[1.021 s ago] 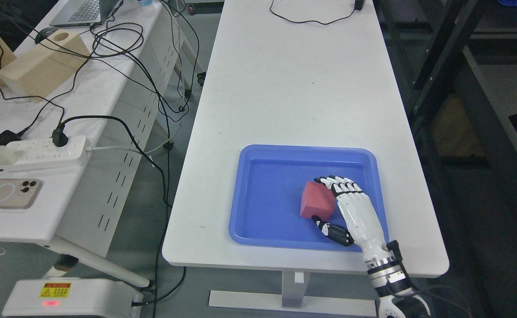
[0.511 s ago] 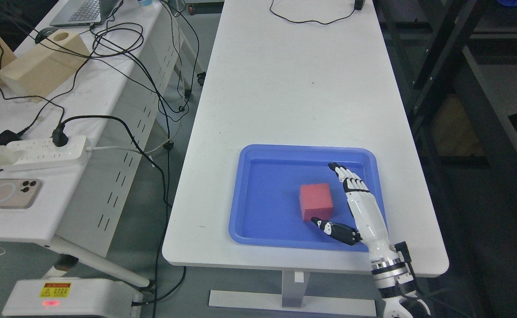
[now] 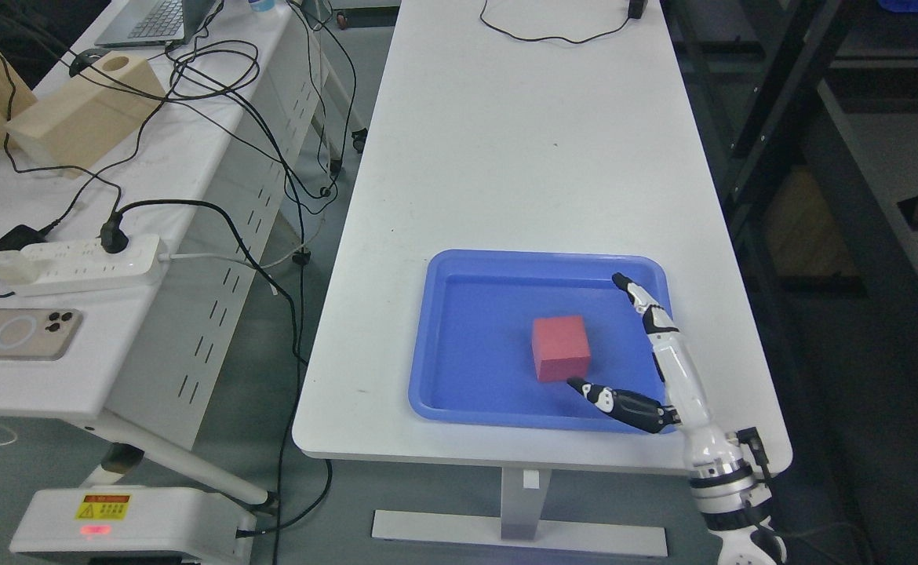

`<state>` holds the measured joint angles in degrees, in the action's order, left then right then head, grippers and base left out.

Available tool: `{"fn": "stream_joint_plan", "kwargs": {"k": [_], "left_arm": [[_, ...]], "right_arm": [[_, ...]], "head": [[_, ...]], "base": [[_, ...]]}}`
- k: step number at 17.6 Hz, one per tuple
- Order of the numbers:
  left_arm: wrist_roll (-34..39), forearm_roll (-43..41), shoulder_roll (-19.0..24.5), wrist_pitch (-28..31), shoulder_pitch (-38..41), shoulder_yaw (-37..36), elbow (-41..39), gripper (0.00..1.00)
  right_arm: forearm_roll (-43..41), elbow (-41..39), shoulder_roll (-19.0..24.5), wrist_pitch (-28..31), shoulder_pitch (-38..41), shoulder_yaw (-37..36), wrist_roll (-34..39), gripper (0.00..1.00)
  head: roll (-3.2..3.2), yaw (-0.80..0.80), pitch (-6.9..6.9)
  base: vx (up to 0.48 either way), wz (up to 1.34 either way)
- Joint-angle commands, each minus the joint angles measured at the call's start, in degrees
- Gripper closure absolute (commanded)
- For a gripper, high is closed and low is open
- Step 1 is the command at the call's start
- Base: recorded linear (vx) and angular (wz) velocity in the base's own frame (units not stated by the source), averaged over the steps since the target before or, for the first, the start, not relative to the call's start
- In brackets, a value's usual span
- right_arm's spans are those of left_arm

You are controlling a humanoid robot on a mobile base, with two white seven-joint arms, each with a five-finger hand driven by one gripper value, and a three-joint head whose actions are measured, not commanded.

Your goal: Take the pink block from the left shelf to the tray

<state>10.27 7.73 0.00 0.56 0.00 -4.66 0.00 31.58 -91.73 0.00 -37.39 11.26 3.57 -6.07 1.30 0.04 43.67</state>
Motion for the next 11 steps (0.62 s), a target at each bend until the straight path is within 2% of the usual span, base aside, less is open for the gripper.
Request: {"fn": "stream_joint_plan", "kwargs": {"k": [1,7,8,11], "left_arm": [[0.0,0.0,1.0,0.0,-1.7,0.0,-1.0,0.00],[0.0,0.0,1.0,0.0,-1.7,0.0,-1.0,0.00],[0.0,0.0,1.0,0.0,-1.7,0.0,-1.0,0.00],[0.0,0.0,1.0,0.0,-1.8,0.0,-1.0,0.00]], "right_arm": [[-28.5,-1.1,-1.0,-1.5,0.1,-4.9,0.1,0.01],[-29.2,-1.0,-1.0,-0.8,0.1,-5.7,0.1,0.01],[-29.2,-1.0,-1.0,0.5,0.1,-5.7,0.3,0.01],[-29.2,-0.8,-1.0,9.8,-0.1,-5.6,0.5,0.01]], "head": [[0.00,0.00,0.00],[0.00,0.00,0.00],[0.00,0.00,0.00],[0.00,0.00,0.00]], "base": [[-0.101,0.00],[-0.179,-0.02],[-0.220,-0.05],[-0.238,-0.08]]}}
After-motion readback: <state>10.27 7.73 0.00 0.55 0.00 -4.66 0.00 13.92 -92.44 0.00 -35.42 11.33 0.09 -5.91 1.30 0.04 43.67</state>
